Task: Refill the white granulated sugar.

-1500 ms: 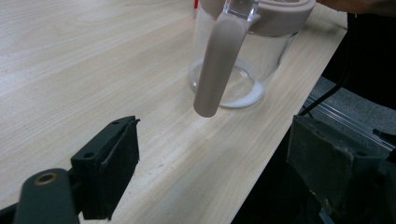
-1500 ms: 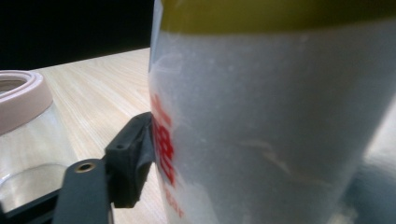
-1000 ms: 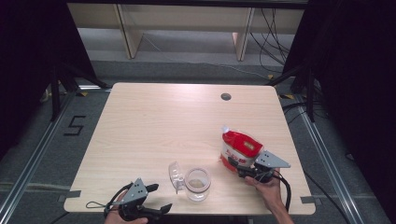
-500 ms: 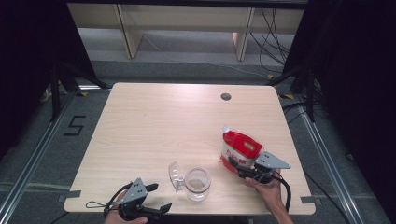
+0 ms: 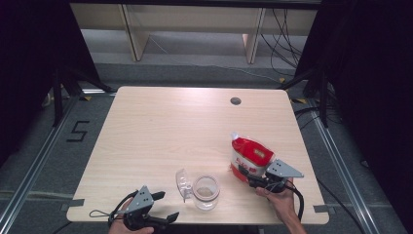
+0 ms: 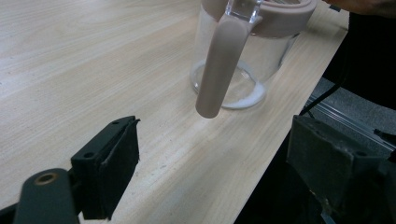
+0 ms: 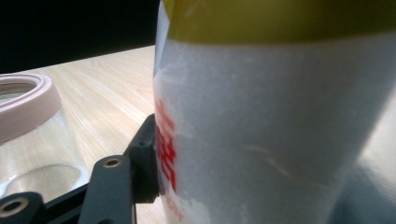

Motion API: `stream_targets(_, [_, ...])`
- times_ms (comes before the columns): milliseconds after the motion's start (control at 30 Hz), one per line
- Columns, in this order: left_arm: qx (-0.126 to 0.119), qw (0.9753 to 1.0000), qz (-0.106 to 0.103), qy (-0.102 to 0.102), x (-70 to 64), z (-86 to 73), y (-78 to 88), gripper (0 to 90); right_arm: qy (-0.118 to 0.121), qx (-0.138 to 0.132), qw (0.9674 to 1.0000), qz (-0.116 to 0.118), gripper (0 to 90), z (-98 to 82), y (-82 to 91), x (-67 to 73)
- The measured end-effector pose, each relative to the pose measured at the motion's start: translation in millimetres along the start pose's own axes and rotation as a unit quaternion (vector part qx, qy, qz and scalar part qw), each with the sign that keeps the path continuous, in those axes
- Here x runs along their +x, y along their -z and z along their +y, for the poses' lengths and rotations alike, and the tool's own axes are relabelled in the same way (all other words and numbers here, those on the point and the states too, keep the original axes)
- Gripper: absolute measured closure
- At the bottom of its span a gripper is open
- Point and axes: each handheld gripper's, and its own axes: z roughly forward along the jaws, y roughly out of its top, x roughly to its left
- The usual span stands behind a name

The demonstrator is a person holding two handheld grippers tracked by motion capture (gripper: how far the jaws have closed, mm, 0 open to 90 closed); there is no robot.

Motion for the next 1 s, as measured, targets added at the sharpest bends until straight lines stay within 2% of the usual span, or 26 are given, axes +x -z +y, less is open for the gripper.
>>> stream_targets(33, [0.000,1.0000,0.001,0.003,-0.2,-0.1,0.1,16.4,0.001,0.011,0.9999,0.002,43.3,0.8,1.6,0.1])
stream_targets(133, [-0.003,1.0000,0.000,0.002,0.2,-0.5,-0.6,16.4,0.004,0.010,0.9999,0.001,43.5,0.9,1.6,-0.1])
stream_targets(167, [-0.001,1.0000,-0.001,0.002,0.1,-0.5,-0.6,16.4,-0.020,0.007,0.9998,0.002,43.6,0.1,1.4,2.3])
stream_targets(233, [0.001,1.0000,-0.001,-0.002,0.1,-0.5,-0.8,16.4,-0.023,0.010,0.9997,-0.001,43.5,0.2,2.6,-0.4])
stream_targets(267, [0.000,0.9999,0.000,0.011,-1.5,-1.0,-1.3,16.4,-0.019,0.009,0.9998,-0.002,43.6,-0.1,2.4,-1.1])
stream_targets(300, [-0.001,0.9999,0.001,0.011,-1.5,-1.0,-1.4,16.4,-0.025,0.011,0.9996,0.000,43.6,0.1,3.1,0.0])
stream_targets(333, [-0.001,0.9999,0.001,0.011,-1.5,-1.0,-1.2,16.4,-0.020,0.002,0.9998,-0.009,43.6,-0.5,1.9,0.3])
stream_targets(367, [0.000,1.0000,0.001,0.008,-1.0,-0.8,-0.7,16.4,-0.021,0.007,0.9997,0.007,43.6,-0.4,2.5,0.0])
stream_targets(400, [-0.001,1.0000,0.000,0.000,0.1,-0.6,-0.8,16.4,-0.014,0.007,0.9998,0.010,43.6,-0.4,2.2,-1.6])
stream_targets(467, [-0.002,1.0000,0.000,0.001,-0.3,-0.7,-0.8,16.4,-0.009,0.014,0.9999,0.003,43.5,-0.5,2.4,-0.9])
stream_targets(500, [-0.002,0.9999,0.001,0.014,-2.0,-1.3,-1.2,16.4,-0.014,0.010,0.9999,0.001,43.5,-0.7,2.6,0.2])
stream_targets(567, [-0.009,0.9998,0.000,0.017,-3.2,-1.3,-2.4,16.4,-0.013,0.002,0.9999,-0.002,43.5,-1.4,1.9,0.9])
stream_targets(667, [-0.003,1.0000,0.001,0.000,-1.0,-0.9,-1.9,16.4,-0.018,0.008,0.9998,-0.004,43.3,-1.7,3.1,1.4])
stream_targets(700, [-0.009,0.9999,-0.002,0.009,-2.3,-1.2,-2.6,16.4,-0.015,0.005,0.9999,-0.004,43.2,-2.1,2.8,1.1])
stream_targets(767, [-0.003,1.0000,0.002,0.001,-1.2,-1.0,-2.0,16.4,-0.015,0.002,0.9998,-0.011,43.0,-4.1,3.0,1.2])
stream_targets(800, [-0.008,0.9999,-0.001,0.007,-2.4,-1.1,-2.4,16.4,-0.006,0.005,0.9999,-0.011,42.9,-3.9,2.9,0.0])
stream_targets(833, [-0.007,1.0000,-0.001,0.005,-2.2,-1.1,-2.3,16.4,-0.015,-0.005,0.9999,0.003,42.5,-4.8,2.2,0.2])
stream_targets(933, [-0.005,1.0000,-0.001,0.004,-1.9,-1.1,-2.2,16.4,-0.018,0.004,0.9998,-0.007,42.2,-5.1,2.0,1.0])
stream_targets(967, [-0.006,0.9999,-0.001,0.016,-3.2,-1.6,-2.7,16.4,-0.019,0.001,0.9998,-0.004,41.8,-5.4,1.1,1.1])
stream_targets(1000, [-0.005,0.9999,-0.001,0.016,-3.2,-1.7,-2.9,16.4,-0.021,0.000,0.9998,-0.007,41.4,-5.6,1.1,1.4])
